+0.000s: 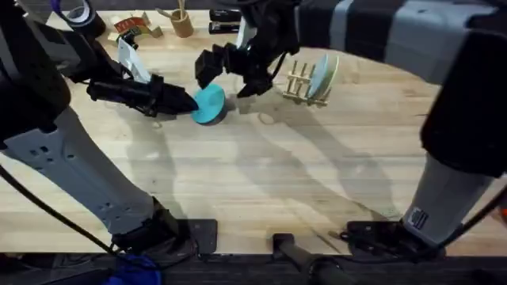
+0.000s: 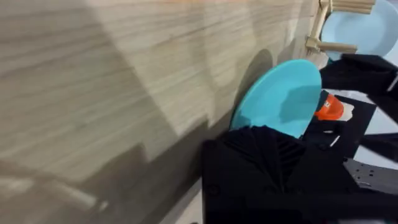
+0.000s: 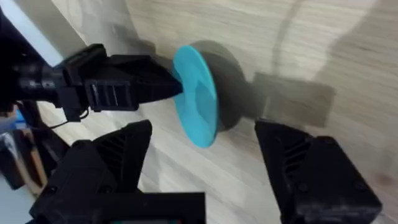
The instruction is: Pick up the plates from the table one by one and place each into a slot on the dish rack.
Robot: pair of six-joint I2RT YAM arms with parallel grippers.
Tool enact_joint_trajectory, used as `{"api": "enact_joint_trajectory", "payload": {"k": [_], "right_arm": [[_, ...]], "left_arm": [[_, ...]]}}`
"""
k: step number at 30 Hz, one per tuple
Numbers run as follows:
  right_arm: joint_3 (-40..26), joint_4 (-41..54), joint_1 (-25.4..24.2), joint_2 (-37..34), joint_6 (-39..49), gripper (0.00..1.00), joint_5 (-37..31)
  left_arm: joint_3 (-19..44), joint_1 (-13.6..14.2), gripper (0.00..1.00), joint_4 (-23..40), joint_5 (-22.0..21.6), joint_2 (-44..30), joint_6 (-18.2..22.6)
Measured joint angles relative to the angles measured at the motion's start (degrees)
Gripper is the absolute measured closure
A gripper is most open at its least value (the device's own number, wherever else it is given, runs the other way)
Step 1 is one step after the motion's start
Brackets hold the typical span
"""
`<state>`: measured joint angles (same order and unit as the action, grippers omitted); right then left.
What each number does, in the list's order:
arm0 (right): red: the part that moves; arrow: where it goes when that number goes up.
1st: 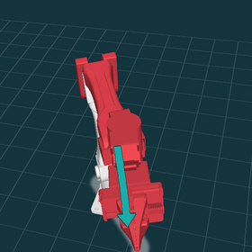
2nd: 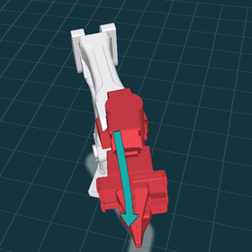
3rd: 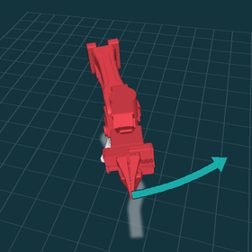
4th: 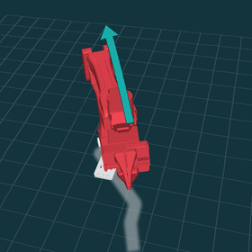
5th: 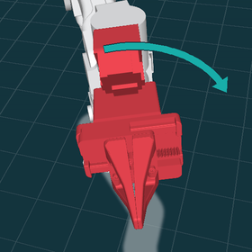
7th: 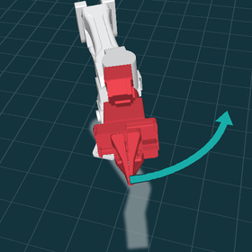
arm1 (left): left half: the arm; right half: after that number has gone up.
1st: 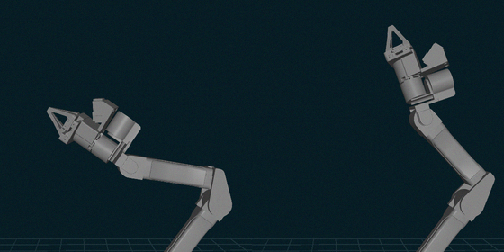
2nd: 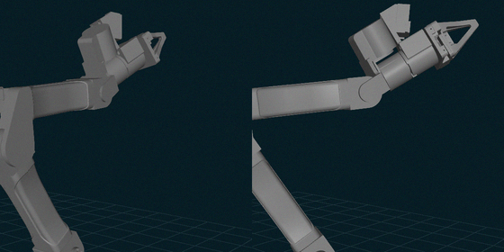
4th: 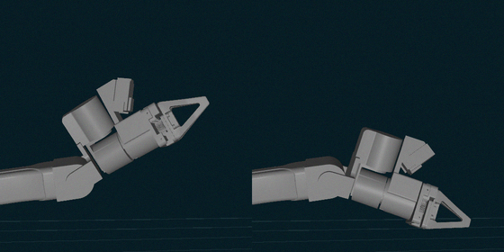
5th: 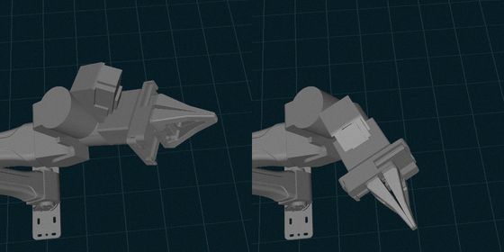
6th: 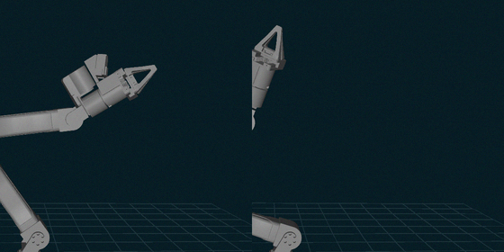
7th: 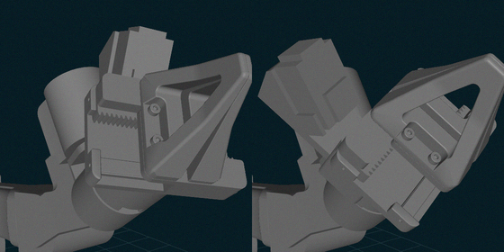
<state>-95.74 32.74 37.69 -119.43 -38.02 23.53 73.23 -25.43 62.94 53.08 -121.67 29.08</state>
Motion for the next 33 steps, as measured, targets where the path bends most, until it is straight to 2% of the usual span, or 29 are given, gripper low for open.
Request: {"api": "enact_joint_trajectory", "payload": {"k": [12, 28, 30, 33], "right_arm": [[0.0, -5.4, 2.6, -5.2, -6.0, 0.007, 1.4], [0.0, -7.5, 2.7, -5.4, -8.0, 0.01, 1.4], [0.0, -7.5, 2.7, -5.3, -8.1, 0.056, 1.4], [0.0, -7.5, 2.8, -5.3, -8.3, 0.263, 1.4]], "left_arm": [[0.0, 0.0, 0.959, 0.0, 0.0, 0.0, 0.0], [0.0, 0.0, 0.96, 0.0, 0.0, 0.0, 0.0], [0.0, 0.0, 0.959, 0.0, 0.0, 0.0, 0.0], [0.0, 0.0, 0.96, 0.0, 0.0, 0.0, 0.0]]}}
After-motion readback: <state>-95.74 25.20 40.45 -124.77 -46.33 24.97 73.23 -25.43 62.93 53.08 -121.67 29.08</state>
